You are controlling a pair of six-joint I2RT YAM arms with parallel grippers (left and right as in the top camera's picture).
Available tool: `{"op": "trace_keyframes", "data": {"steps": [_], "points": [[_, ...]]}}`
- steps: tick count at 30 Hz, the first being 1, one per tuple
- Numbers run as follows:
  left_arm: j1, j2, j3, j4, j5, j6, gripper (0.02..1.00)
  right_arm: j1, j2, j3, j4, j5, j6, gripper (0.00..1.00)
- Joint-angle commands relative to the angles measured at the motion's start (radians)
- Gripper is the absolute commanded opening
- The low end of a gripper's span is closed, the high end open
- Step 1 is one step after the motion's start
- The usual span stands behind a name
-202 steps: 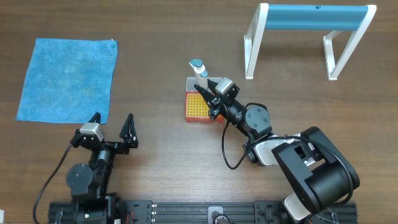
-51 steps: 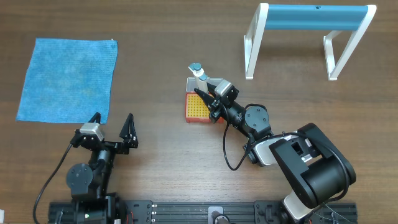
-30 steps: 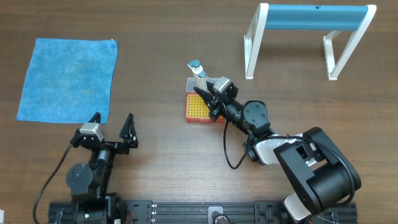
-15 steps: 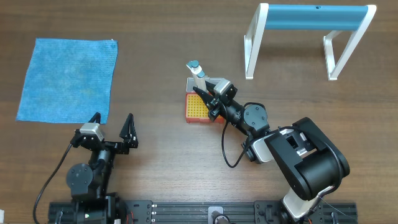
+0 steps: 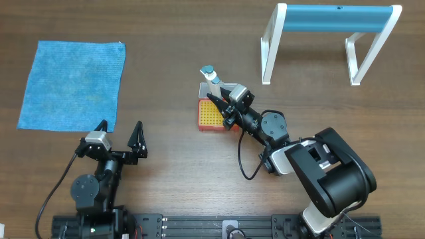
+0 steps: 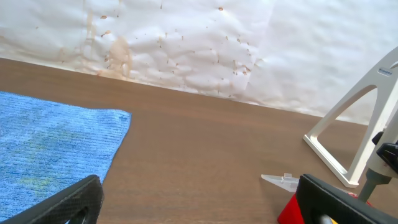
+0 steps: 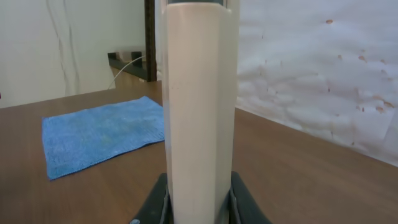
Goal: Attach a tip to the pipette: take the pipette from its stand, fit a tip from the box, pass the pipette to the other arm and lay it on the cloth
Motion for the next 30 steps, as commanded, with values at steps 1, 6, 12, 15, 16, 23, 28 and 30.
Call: {"op": "trace_keyframes", "data": {"steps": [1,6,12,15,16,23,28,30], "points": [[0.003,-0.007,-0.004,-0.002,-0.015,0.013,0.996,-0.003,-0.043,0.031,-0.017,-0.006,0.004,0.08],[0.003,-0.007,-0.004,-0.002,-0.015,0.013,0.998,-0.003,-0.095,0.039,-0.017,-0.006,0.004,0.08],[0.003,-0.007,-0.004,-0.002,-0.015,0.013,0.996,-0.003,-0.146,0.039,-0.017,-0.02,0.004,0.08],[0.003,-0.007,-0.004,-0.002,-0.015,0.013,0.996,-0.003,-0.175,0.039,-0.017,-0.074,0.005,0.08],[0.003,-0.007,-0.004,-0.002,-0.015,0.013,0.996,-0.003,-0.191,0.039,-0.018,-0.103,0.013,0.08],[0.003,-0.007,-0.004,-0.002,-0.015,0.013,0.998,-0.003,-0.342,0.039,-0.094,-0.3,0.016,0.08],[0.003,-0.007,-0.004,-0.002,-0.015,0.013,0.998,-0.003,-0.543,0.057,-0.376,-0.317,0.027,0.08],[0.003,-0.007,-0.004,-0.002,-0.015,0.013,0.998,-0.003,-0.637,0.092,-0.599,-0.316,0.027,0.08]]}}
